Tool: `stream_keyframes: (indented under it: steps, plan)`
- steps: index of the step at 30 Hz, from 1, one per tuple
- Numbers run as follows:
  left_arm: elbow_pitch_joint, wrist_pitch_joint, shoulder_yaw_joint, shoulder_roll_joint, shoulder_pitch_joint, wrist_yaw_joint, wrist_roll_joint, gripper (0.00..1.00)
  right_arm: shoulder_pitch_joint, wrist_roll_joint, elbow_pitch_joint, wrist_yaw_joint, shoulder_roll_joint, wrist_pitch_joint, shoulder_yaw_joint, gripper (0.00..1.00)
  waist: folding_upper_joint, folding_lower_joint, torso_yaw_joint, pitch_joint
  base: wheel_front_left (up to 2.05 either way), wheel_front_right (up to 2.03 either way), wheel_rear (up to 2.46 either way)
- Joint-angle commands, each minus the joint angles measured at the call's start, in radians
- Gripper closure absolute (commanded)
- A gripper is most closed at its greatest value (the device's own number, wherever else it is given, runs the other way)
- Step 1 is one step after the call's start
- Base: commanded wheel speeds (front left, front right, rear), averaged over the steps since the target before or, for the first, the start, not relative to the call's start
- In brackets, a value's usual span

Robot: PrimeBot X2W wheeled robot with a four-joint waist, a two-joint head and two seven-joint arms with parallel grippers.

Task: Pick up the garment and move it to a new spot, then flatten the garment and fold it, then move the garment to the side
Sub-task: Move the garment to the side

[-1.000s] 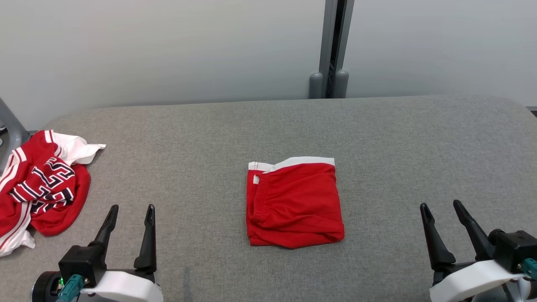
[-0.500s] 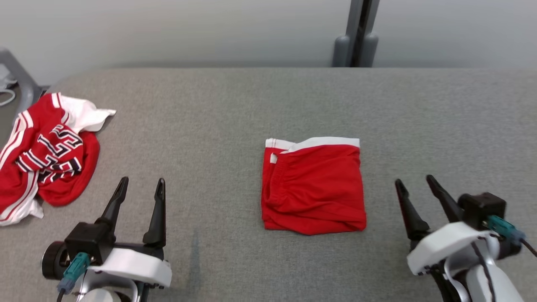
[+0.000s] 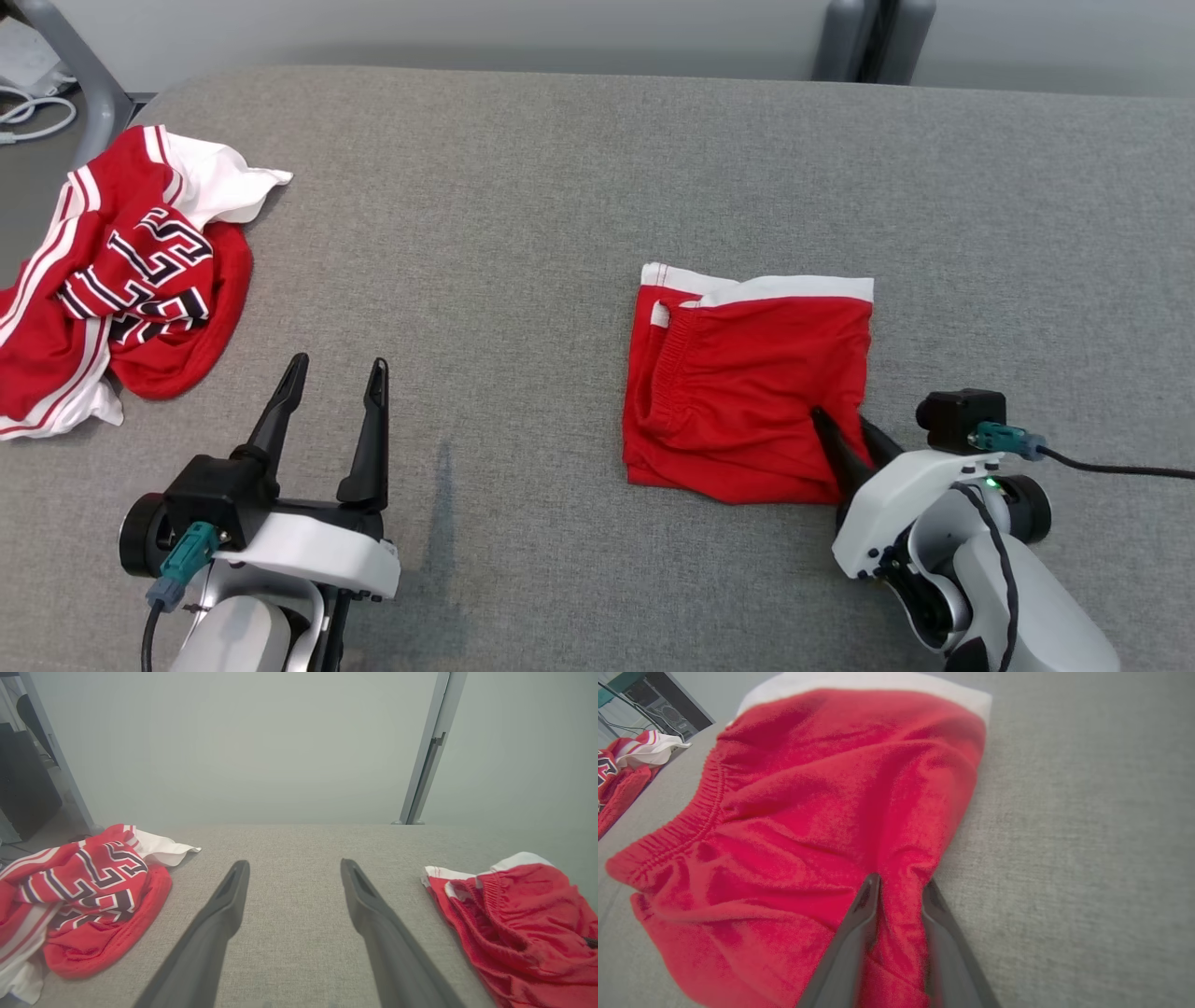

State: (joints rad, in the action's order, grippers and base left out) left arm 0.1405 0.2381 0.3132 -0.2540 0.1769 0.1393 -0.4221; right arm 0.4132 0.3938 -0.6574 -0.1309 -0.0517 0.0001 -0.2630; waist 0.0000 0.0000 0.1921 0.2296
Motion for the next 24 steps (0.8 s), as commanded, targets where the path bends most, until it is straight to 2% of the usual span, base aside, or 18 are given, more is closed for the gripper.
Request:
stream_keyframes:
  steps: [1, 9, 13, 18, 24]
  plan:
    - [0.008, 0.007, -0.006, -0.002, 0.022, -0.005, 0.000, 0.00, 0.004, 0.021, -0.029, 0.001, -0.003, 0.020, -0.022, 1.00, 0.0000, 0.0000, -0.007, 0.002, 0.00, 0.00, 0.00]
    - [0.027, 0.019, -0.019, -0.003, 0.030, -0.014, 0.002, 0.00, 0.043, 0.050, -0.032, 0.001, -0.009, 0.022, -0.089, 1.00, 0.0000, 0.0000, -0.045, -0.001, 0.00, 0.00, 0.00]
    - [0.022, 0.021, -0.022, -0.004, 0.036, -0.013, 0.007, 0.00, 0.064, 0.036, -0.011, 0.001, -0.050, 0.024, -0.134, 1.00, 0.0000, 0.0000, -0.084, 0.008, 0.00, 0.00, 0.00]
    - [-0.006, 0.022, -0.025, -0.013, 0.024, -0.007, 0.015, 0.00, 0.058, 0.042, 0.015, 0.002, -0.117, 0.023, -0.186, 1.00, 0.0000, 0.0000, -0.172, 0.022, 0.00, 0.00, 0.00]
    - [-0.064, -0.003, -0.030, -0.048, 0.007, 0.006, 0.026, 0.00, 0.081, 0.032, 0.021, 0.002, -0.194, 0.010, -0.248, 1.00, 0.0000, 0.0000, -0.320, 0.039, 0.00, 0.00, 0.00]
